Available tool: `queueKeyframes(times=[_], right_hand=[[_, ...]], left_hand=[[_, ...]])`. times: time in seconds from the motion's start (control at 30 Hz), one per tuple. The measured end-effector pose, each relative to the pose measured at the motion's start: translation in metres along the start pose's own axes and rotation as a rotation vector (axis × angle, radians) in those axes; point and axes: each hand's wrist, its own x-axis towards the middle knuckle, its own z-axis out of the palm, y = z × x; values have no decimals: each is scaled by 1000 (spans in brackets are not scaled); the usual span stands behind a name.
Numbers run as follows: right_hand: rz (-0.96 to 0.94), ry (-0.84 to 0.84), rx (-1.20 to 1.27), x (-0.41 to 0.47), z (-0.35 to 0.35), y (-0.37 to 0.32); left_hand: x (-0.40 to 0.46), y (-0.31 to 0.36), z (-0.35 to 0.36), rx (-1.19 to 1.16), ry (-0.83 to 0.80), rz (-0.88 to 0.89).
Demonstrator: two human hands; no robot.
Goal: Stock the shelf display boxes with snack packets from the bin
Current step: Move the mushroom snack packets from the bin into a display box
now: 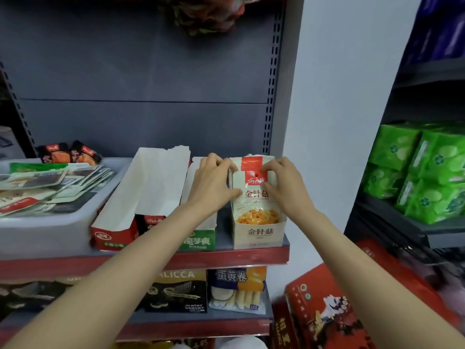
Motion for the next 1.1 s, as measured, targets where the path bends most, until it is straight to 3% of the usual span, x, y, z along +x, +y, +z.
queueKeyframes(times=[0.17, 0.37, 0.63, 0.7, 0.9, 1.0, 1.1], right_hand=[[-102, 94, -185, -5, 3, -17], [-183, 23, 13, -4, 26, -70], [-332, -157, 155, 11, 99, -183], [-360, -219, 179, 15, 121, -212], [-360, -448, 150, 32, 185, -283], [-331, -573, 113, 39, 203, -304], [-317, -596, 29, 44, 213, -312]], left_hand=[[-5, -6, -12, -41, 58, 44], [-33, -53, -60, -129, 207, 26], [-75, -186, -152, 88, 355, -198], [-82, -222, -175, 122, 291, -295], [-93, -300, -209, 143, -107, -424], [-87, -317, -210, 112, -178, -440], [-83, -325, -210, 230, -161, -323]])
